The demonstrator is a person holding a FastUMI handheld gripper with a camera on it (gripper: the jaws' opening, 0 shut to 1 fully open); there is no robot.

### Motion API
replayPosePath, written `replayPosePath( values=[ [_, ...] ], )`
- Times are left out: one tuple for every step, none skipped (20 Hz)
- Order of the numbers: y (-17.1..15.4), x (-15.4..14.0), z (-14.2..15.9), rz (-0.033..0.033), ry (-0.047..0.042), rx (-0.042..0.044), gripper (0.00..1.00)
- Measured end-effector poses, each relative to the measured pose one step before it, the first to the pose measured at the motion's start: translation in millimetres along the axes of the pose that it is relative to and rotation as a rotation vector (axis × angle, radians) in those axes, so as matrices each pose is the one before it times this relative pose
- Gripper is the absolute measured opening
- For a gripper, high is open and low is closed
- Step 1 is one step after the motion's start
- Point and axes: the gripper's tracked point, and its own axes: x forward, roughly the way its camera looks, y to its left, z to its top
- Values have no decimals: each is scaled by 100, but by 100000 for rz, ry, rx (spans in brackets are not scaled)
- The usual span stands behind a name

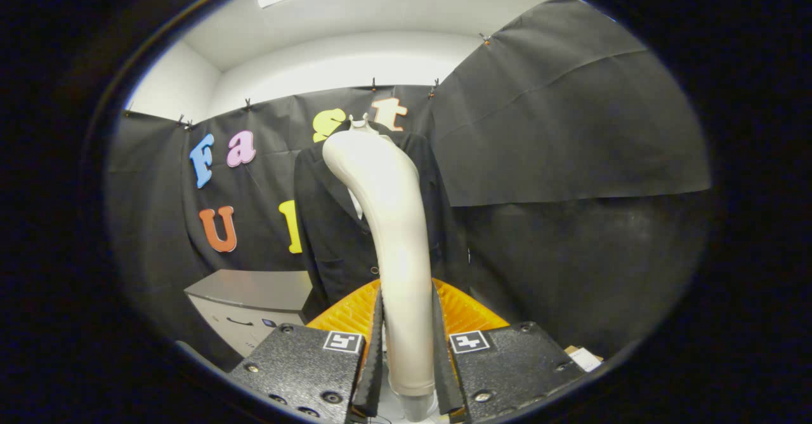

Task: Iron the clothes twice with a garment steamer, once on the left side and once on the right side.

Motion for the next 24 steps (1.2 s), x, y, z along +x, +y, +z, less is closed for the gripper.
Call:
replayPosePath(
  values=[
    [-1083, -100, 31, 1270, 220, -525, 37],
    [-821, 5, -7, 1186, 322, -597, 37],
    [-775, 26, -78, 1584, 136, -559, 37],
    [-604, 70, -153, 1735, 459, -713, 37],
    [-348, 216, -273, 2095, 491, -346, 37],
    [-134, 256, -436, 2410, 1065, 5, 37],
    [-83, 184, -258, 1791, 857, 340, 37],
    [-55, -8, -191, 1503, 438, 570, 37],
    [-209, 60, 50, 779, 30, 218, 37],
    [-109, 49, 114, 326, 29, 114, 37],
    [119, -9, 193, 689, -471, 704, 37],
    [169, -136, 472, 487, -759, 747, 37],
    [94, -122, 583, 173, -1442, 465, 37],
    [33, 61, 523, -480, -1269, 27, 37],
    [104, 5, 407, -494, -1049, -312, 37],
    [204, 17, 444, -696, -1069, -159, 37],
    [405, -20, 397, -631, -1199, -428, 37],
    [286, 0, 296, -507, -963, -232, 37],
    [333, 63, 224, -360, -575, -245, 37],
    [373, 22, 175, -190, -502, 63, 37],
    [311, 164, -22, -521, 66, -86, 37],
    [247, 146, -213, -365, 292, 40, 37],
    [254, 134, -122, -675, 588, 191, 37],
    [243, 208, -335, -579, 585, 116, 37]
  ],
)
